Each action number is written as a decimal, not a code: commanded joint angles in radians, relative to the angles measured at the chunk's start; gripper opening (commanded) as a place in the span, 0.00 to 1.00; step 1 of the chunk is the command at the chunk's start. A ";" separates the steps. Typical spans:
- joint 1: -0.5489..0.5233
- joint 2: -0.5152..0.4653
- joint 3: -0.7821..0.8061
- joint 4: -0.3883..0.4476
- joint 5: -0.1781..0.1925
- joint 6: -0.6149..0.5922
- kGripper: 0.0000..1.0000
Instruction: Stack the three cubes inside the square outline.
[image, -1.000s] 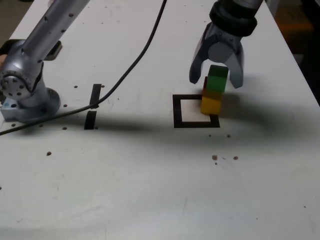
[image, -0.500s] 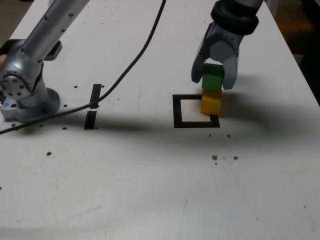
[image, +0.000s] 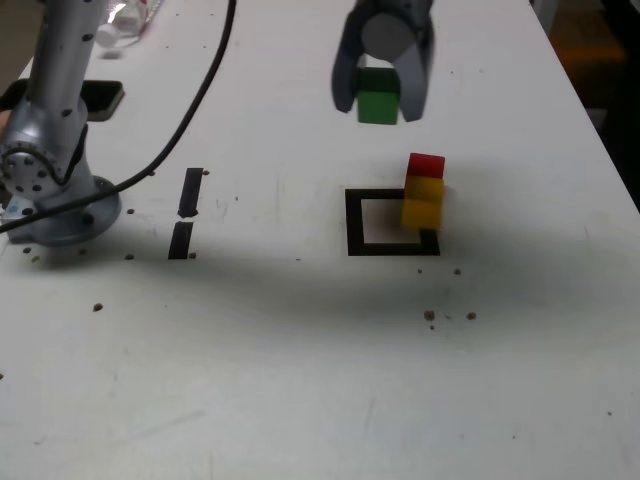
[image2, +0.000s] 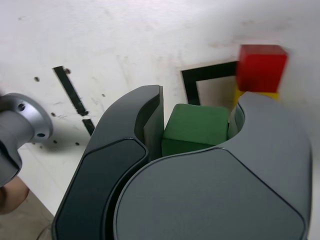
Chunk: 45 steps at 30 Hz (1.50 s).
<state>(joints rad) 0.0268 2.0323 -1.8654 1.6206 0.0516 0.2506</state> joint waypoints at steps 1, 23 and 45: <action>0.007 -0.016 0.022 0.007 0.003 -0.011 0.26; 0.207 -0.049 0.398 -0.281 -0.107 -0.119 0.33; 0.276 -0.113 0.551 -0.347 -0.091 -0.061 0.88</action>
<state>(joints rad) 0.3104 1.9337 -1.3149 1.2708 -0.0459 0.1920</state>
